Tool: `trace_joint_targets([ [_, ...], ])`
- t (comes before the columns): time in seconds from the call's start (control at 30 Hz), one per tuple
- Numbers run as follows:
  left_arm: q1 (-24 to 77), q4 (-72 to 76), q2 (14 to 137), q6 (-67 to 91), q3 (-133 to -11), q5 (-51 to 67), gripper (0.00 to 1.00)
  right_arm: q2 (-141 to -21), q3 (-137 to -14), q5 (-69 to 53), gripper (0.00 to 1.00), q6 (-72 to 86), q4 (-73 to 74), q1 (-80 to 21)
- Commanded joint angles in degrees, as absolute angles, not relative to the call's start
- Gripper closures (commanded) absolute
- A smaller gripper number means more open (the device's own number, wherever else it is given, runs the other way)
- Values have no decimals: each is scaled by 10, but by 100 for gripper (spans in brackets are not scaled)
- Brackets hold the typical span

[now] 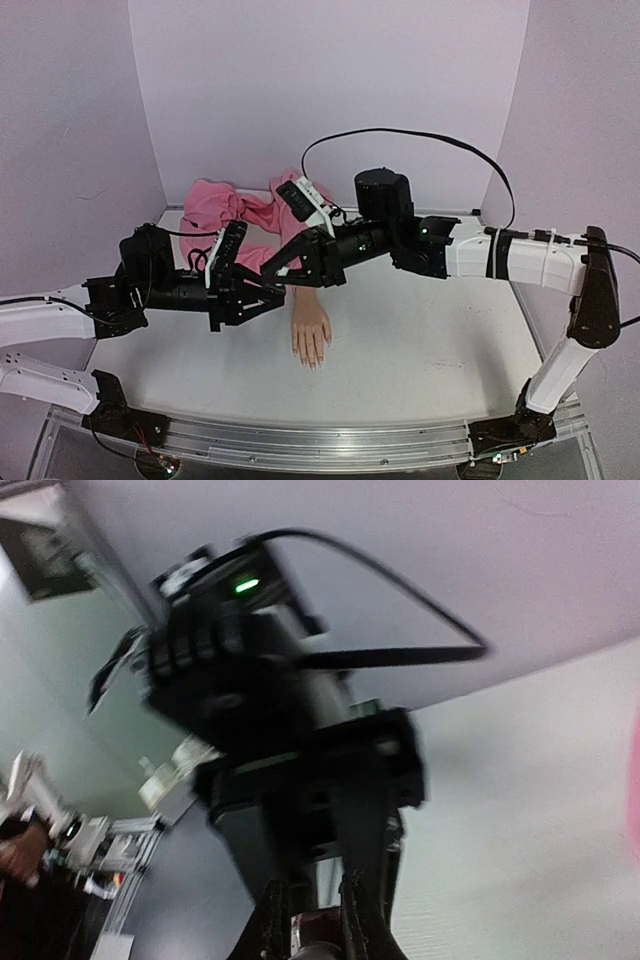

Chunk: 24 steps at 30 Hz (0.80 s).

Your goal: Paint the nails

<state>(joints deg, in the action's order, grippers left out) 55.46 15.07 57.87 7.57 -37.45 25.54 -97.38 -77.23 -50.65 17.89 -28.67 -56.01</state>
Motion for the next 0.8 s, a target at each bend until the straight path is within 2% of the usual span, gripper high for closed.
trace_joint_targets([
  [0.0, 550, 204, 583, 108, -419, 557, 100, -936, -760, -777, 100, 123, -333, -591],
  [0.2, 550, 204, 565, 57, -386, 414, 100, -904, -729, -693, 100, 112, -332, -591],
  [0.23, 550, 204, 563, 50, -382, 369, 100, -898, -727, -662, 97, 114, -330, -591],
  [0.4, 555, 180, 550, 11, -367, 156, 100, -866, -730, -451, 39, 121, -278, -590],
  [0.43, 562, 172, 547, 3, -365, 104, 100, -862, -734, -416, 30, 125, -265, -590],
  [0.5, 582, 166, 540, -26, -360, 2, 100, -859, -742, -326, 22, 153, -239, -590],
  [0.63, 610, 163, 542, -42, -361, -153, 100, -873, -773, -169, 19, 239, -190, -590],
  [0.77, 616, 163, 550, -36, -364, -217, 100, -909, -810, -151, 27, 307, -188, -592],
])
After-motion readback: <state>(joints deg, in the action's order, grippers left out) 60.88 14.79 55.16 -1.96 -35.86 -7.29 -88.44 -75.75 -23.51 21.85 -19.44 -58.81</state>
